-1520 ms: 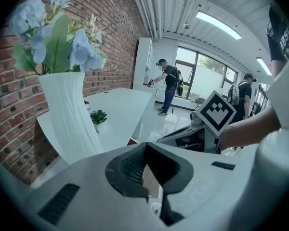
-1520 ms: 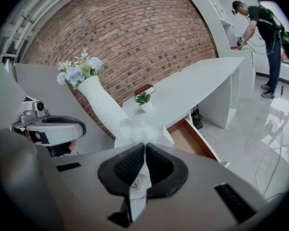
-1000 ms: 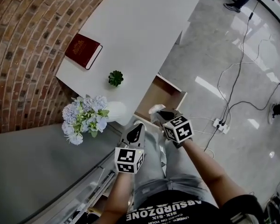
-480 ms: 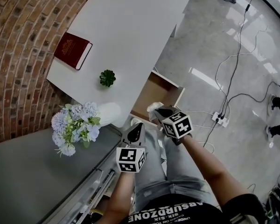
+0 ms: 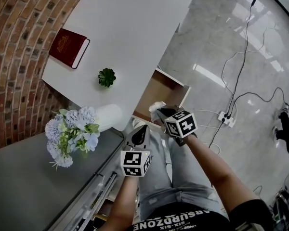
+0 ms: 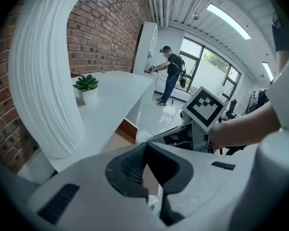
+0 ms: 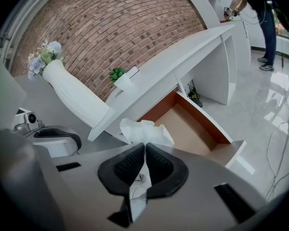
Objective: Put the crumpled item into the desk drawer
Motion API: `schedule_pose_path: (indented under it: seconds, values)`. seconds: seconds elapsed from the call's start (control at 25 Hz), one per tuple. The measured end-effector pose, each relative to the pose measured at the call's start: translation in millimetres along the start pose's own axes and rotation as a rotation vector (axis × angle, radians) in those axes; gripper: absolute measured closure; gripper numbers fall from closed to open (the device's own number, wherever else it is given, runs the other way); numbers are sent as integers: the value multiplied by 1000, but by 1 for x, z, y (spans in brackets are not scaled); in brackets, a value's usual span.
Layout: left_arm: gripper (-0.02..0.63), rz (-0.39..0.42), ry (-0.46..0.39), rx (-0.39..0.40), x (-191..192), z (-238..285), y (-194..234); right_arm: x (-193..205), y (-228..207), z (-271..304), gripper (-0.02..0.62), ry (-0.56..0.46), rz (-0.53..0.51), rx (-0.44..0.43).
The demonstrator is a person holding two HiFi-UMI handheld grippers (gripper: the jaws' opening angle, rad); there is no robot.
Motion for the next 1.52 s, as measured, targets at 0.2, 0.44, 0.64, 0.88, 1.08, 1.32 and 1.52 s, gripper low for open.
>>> schedule_pose_path:
  seconds: [0.2,0.44,0.64,0.88,1.08,1.32,1.52]
  values:
    - [601,-2,10,-8,4,4,5,5,-7,12,588,18,18,3]
    - [601,-4,21,-20,9,10,9,16,-16,31,588,65,21,3]
    - [601,1,34,-27,13,17,11,23,-22,43,588,98,24,-10]
    - [601,-4,52,-27,20,27,16,27,-26,58,588,120,37,-35]
    - [601,0,71,-24,25,34,17,28,-29,72,588,134,78,-75]
    - [601,2,90,-26,29,43,22,31,-38,87,588,158,121,-95]
    - [601,13,114,-26,33,50,27,33,-42,98,588,175,154,-127]
Point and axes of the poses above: the fingertips, and each gripper's own axes: z forward along the fingers, y to its left, x out of its underside, the point moved 2 cm from there along -z, backward along the fingers, and after that the axes turned 2 degrees about -x, right-handed, at the moved point
